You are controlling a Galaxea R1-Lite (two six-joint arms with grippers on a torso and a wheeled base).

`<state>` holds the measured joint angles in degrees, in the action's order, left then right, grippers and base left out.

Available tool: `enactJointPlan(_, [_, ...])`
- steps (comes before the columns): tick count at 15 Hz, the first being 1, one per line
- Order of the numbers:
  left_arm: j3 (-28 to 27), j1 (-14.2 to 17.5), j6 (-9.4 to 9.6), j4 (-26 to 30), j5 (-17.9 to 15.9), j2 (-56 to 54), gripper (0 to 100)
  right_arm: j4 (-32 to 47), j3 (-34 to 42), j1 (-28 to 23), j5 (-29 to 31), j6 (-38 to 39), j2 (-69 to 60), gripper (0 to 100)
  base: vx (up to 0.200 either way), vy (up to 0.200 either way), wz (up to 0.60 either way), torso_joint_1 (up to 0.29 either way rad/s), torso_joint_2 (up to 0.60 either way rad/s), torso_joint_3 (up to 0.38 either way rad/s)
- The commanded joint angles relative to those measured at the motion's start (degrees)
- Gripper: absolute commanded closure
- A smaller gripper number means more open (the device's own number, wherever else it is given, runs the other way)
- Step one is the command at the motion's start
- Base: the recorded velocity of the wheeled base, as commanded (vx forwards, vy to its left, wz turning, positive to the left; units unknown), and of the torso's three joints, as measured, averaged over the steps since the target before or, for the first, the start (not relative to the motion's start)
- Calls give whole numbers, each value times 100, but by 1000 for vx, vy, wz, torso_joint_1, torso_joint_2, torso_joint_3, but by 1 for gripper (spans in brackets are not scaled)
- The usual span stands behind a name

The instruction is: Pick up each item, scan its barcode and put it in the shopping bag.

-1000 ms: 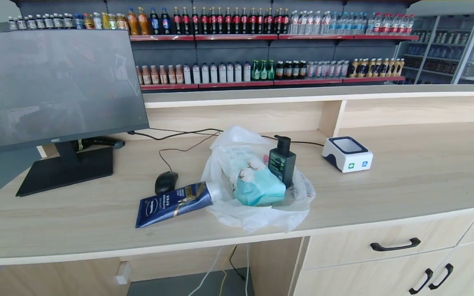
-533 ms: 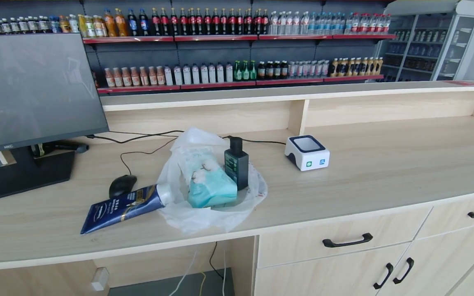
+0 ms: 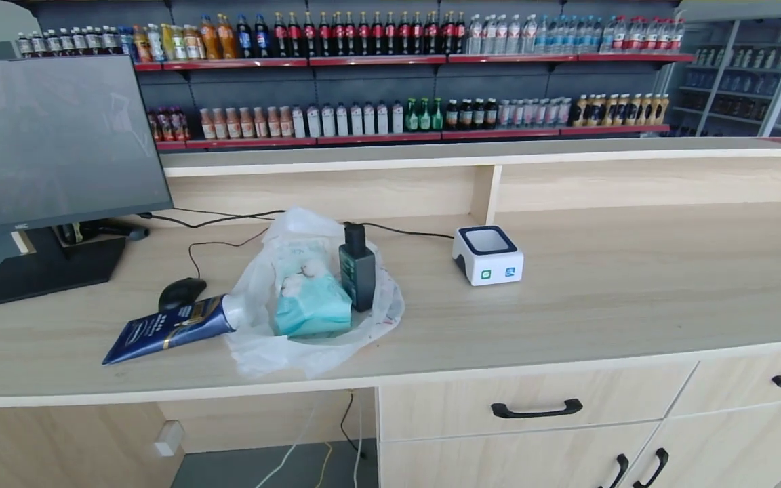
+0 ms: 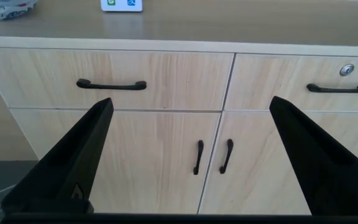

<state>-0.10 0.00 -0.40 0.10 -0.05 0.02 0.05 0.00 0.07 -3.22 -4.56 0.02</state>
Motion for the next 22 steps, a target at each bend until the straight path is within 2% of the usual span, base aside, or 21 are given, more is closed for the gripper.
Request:
enactJointPlan(1, [1, 0, -4, -1, 5, -2, 100, -5, 0, 1, -3, -19, -2, 0, 0, -200, 0, 2, 2, 2])
enactJointPlan(12, [1, 0, 14, -1, -4, -2, 100, -5, 0, 1, -3, -10, -2, 0, 0, -200, 0, 4, 1, -1])
enactJointPlan(18, [1, 0, 5, -1, -4, -2, 100, -5, 0, 1, -3, 8, -2, 0, 0, 0, 0, 0, 0, 0])
enactJointPlan(22, [1, 0, -4, -1, 5, -2, 100, -5, 0, 1, -3, 16, -2, 0, -200, 0, 0, 7, 6, 0])
